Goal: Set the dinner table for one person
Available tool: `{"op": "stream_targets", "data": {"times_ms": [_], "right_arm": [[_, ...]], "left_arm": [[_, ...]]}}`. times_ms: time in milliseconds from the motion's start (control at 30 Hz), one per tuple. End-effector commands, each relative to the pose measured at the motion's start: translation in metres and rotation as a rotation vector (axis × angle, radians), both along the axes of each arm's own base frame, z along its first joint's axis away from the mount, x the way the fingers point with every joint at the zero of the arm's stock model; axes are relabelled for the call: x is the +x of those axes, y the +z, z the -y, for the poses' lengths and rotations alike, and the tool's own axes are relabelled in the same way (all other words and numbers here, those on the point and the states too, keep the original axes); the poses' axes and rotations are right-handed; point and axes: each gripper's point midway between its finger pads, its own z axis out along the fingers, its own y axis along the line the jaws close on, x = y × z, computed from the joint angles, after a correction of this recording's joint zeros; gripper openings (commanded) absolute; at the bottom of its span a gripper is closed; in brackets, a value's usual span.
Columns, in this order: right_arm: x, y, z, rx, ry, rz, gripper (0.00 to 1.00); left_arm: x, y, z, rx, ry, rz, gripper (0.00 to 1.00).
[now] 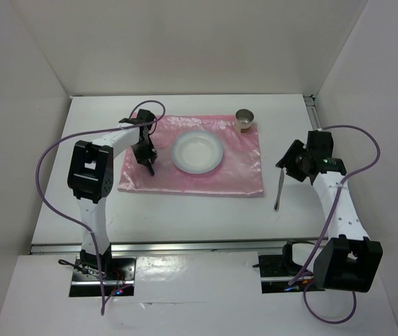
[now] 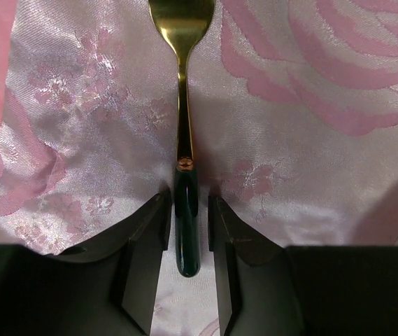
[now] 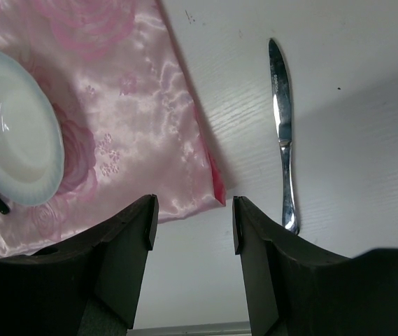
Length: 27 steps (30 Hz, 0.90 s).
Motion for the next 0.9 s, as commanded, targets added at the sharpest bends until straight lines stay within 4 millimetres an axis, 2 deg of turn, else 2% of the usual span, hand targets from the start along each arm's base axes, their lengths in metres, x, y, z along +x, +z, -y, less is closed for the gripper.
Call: {"op": "stream_targets", "data": {"times_ms": [0, 133, 233, 300, 333, 400, 533, 567, 700, 867], "right_arm": [[0.001, -0.001, 0.0, 0.006, 0.017, 0.003, 0.58], [0.003, 0.0, 0.001, 0.004, 0.017, 0.012, 0.58], [0.005, 0.003, 0.001, 0.003, 0.017, 0.021, 0.58], [0.005, 0.003, 0.001, 0.003, 0.017, 0.021, 0.58], [0.005, 0.003, 0.001, 0.003, 0.017, 0.021, 0.58], [0.005, 0.003, 0.001, 0.003, 0.017, 0.021, 0.58], [0.005, 0.004, -0.001, 0.01, 0.023, 0.022, 0.58], [0.005, 0.004, -0.001, 0.01, 0.023, 0.022, 0.58], [0.005, 0.004, -0.001, 0.01, 0.023, 0.022, 0.58], [0.001, -0.007, 0.006, -0.015, -0.005, -0.039, 0.63]], "left_arm": [[0.004, 0.002, 0.0, 0.005, 0.003, 0.008, 0.45], [0.0, -0.005, 0.0, 0.007, 0.012, -0.011, 0.45], [-0.003, -0.005, 0.0, 0.026, 0.008, -0.017, 0.37], [0.004, 0.006, 0.003, 0.029, 0.002, 0.017, 0.3], [0.003, 0.012, 0.0, 0.044, -0.005, 0.024, 0.21], [0.009, 0.031, 0.003, 0.063, -0.042, 0.069, 0.15], [0.017, 0.056, 0.012, 0.099, -0.14, 0.11, 0.03], [0.015, 0.055, 0.007, 0.135, -0.156, 0.091, 0.0], [0.018, 0.06, 0.019, 0.166, -0.275, 0.102, 0.0], [0.025, 0.044, 0.023, 0.214, -0.4, 0.056, 0.0]]}}
